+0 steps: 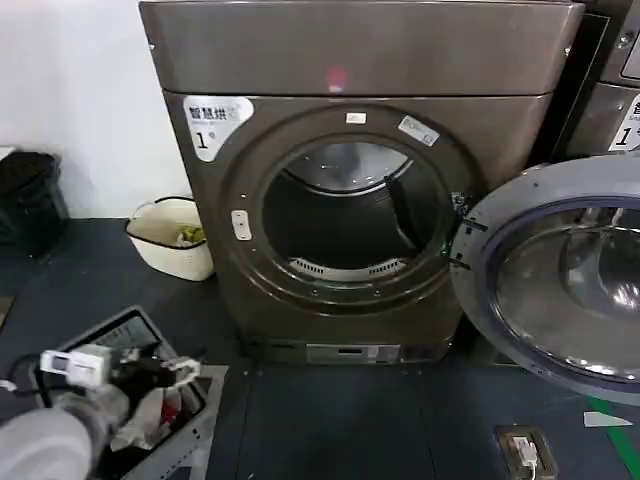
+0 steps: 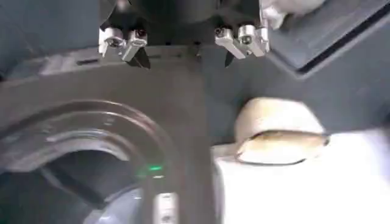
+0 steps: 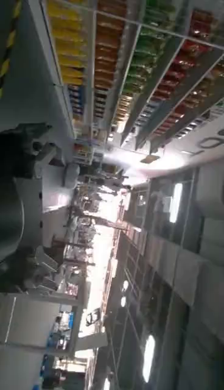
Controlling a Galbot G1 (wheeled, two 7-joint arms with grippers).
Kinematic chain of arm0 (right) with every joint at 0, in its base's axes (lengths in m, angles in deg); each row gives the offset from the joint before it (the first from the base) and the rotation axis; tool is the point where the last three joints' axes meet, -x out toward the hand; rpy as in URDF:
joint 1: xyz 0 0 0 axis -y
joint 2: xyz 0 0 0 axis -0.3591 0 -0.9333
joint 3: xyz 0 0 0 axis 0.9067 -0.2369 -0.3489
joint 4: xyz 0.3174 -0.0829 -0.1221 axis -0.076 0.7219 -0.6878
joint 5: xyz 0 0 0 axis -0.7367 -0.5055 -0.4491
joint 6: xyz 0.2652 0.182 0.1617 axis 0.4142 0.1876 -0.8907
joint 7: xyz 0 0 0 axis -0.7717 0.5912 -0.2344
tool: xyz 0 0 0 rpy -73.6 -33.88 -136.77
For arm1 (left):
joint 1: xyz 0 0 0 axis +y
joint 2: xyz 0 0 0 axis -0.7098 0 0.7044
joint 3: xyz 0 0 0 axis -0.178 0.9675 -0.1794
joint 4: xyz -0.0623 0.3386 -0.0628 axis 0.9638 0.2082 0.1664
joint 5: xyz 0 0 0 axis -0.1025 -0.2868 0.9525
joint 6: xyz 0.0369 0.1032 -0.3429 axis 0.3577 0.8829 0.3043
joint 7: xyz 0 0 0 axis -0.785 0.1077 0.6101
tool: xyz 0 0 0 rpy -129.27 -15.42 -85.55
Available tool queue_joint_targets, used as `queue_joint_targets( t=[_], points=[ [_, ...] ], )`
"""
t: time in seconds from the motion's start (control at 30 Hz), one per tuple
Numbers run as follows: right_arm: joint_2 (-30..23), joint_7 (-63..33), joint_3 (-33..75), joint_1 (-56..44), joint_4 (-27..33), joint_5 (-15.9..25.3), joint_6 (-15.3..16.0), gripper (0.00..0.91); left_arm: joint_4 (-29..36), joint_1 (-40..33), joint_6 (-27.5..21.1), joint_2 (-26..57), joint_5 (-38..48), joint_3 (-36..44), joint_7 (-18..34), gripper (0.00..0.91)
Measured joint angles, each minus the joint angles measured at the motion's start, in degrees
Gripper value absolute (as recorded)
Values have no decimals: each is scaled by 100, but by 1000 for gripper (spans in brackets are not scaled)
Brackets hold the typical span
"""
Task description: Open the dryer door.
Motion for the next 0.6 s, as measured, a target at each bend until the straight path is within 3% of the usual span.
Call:
queue_joint_targets(
  t=[0.27, 0.47, 0.6],
  points=[
    [-3, -9, -35, -17, 61, 2, -58, 907, -335, 402, 3, 160, 1855, -953, 960, 907],
    [-9, -9, -50, -26, 70, 5, -73, 907, -751, 394, 8, 315, 3431, -1275, 2115, 907],
    [-13, -9, -67, -29, 125, 14, -125, 907, -995, 526, 8, 331, 4180, -1509, 2489, 907]
  ],
)
